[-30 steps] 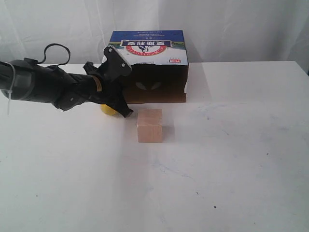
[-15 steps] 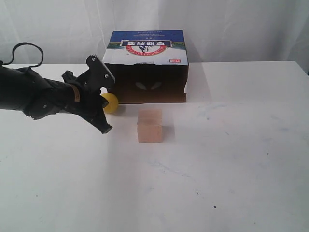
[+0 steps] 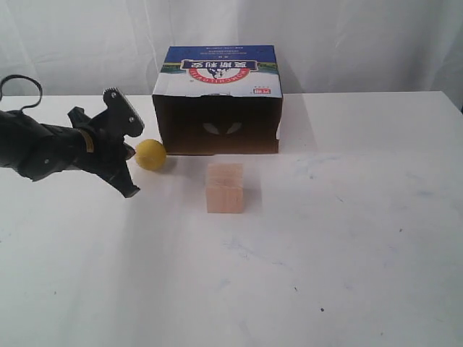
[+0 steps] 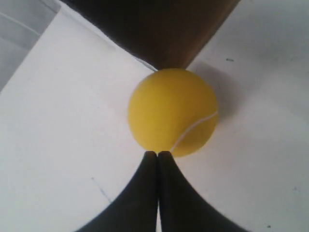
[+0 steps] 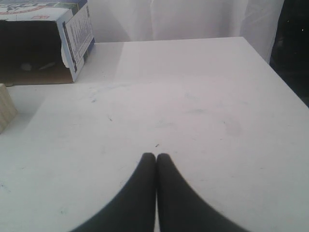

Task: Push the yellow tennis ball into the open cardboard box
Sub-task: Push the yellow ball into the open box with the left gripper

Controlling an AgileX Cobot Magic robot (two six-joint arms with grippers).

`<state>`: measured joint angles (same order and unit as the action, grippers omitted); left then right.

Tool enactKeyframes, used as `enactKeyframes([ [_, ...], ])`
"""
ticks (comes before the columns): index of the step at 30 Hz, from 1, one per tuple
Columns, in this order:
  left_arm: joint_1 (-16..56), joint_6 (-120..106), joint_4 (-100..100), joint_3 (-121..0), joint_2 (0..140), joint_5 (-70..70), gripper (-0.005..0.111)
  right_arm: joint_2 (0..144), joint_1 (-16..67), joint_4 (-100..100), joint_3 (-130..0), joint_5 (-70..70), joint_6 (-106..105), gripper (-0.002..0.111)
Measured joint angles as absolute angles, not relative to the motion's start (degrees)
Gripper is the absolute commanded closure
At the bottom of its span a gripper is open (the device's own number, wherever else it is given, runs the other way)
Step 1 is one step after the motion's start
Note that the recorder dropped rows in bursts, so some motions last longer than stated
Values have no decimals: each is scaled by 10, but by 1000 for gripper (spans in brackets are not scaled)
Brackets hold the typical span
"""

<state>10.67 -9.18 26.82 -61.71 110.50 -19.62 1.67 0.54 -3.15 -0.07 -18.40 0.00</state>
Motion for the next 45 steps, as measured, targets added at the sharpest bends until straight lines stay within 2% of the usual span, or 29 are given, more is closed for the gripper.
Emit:
enactKeyframes([
  [14,159,-91,268,-644,1142,-228,107,17,5,-32,-1,-184,0,108],
  [23,166,-91,268,-648,1147,-236,107,17,5,-32,-1,-184,0,108],
  [37,186,-91,268,-770,1206,-227,107,17,5,-31,-1,-184,0,108],
  [45,187,-114,270,-792,1169,-193,107,17,5,-31,-1,-184,0,108],
])
